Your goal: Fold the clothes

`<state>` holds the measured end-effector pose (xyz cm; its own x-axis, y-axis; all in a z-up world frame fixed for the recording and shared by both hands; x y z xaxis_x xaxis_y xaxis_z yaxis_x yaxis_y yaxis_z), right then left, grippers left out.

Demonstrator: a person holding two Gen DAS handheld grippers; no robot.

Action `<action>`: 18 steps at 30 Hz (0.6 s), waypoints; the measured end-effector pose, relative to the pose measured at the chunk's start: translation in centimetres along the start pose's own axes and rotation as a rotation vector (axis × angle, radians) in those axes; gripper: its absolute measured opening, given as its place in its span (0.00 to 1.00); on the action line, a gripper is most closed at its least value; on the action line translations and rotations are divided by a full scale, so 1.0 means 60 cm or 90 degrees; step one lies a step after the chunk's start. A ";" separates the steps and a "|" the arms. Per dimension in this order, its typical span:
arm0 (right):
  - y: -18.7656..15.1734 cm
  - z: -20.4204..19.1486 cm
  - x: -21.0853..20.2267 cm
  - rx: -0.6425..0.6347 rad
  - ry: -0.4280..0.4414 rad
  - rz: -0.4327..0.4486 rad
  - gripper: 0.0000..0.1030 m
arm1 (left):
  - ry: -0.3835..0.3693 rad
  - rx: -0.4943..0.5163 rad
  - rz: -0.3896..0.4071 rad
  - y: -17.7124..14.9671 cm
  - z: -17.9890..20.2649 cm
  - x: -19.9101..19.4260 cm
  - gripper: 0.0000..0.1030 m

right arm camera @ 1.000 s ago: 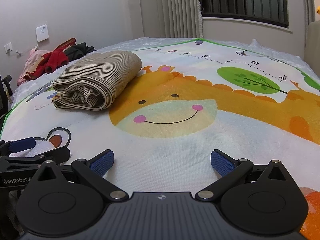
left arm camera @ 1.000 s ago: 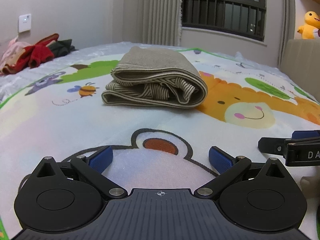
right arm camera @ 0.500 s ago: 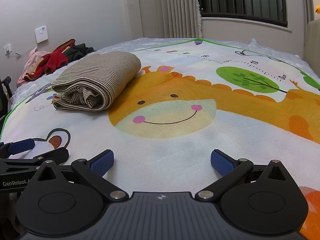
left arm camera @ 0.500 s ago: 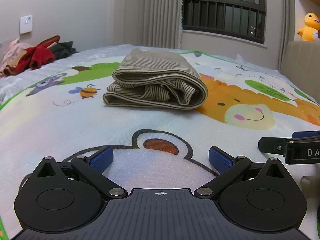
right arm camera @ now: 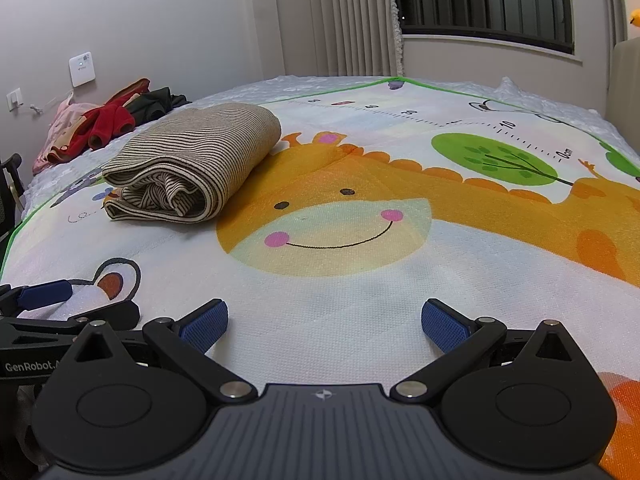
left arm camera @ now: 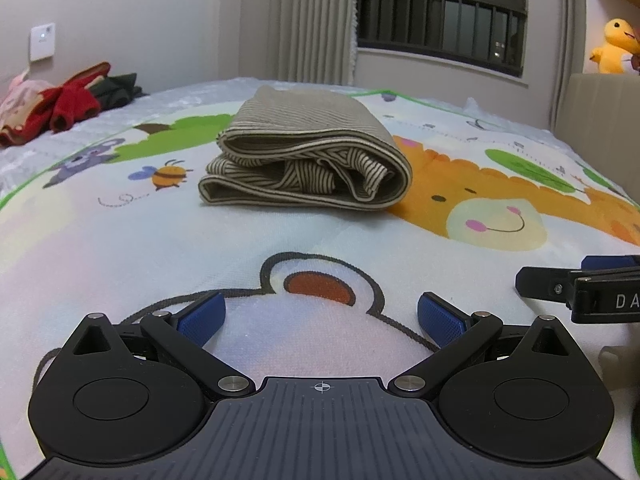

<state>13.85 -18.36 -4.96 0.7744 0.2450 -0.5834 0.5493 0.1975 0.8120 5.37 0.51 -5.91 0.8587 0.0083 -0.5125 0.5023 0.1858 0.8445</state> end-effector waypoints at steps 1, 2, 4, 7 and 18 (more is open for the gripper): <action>0.000 0.000 0.000 0.000 0.000 0.000 1.00 | 0.001 0.001 0.000 0.000 0.000 0.000 1.00; 0.000 0.001 0.000 0.000 0.000 0.000 1.00 | 0.002 0.001 0.001 0.000 0.001 0.000 1.00; 0.000 0.001 0.000 0.000 0.000 0.000 1.00 | 0.003 0.003 0.002 0.000 0.001 0.001 1.00; 0.000 0.001 0.000 0.001 0.000 0.000 1.00 | 0.004 0.004 0.003 0.000 0.001 0.001 1.00; -0.001 0.001 -0.001 0.001 0.000 0.001 1.00 | 0.004 0.004 0.004 0.001 -0.001 0.002 1.00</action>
<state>13.83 -18.43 -4.97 0.7749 0.2453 -0.5826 0.5491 0.1956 0.8126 5.48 0.57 -5.92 0.8611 0.0154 -0.5082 0.4976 0.1799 0.8486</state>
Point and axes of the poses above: each gripper's, at about its wrist camera, not at the fingertips, and x roughly the way its jaws point, z to its right, y to its top, the point moved 3 cm from there along x, roughly the way its jaws point, and after that the axes turned 13 degrees about -y, right-handed, at the moved point
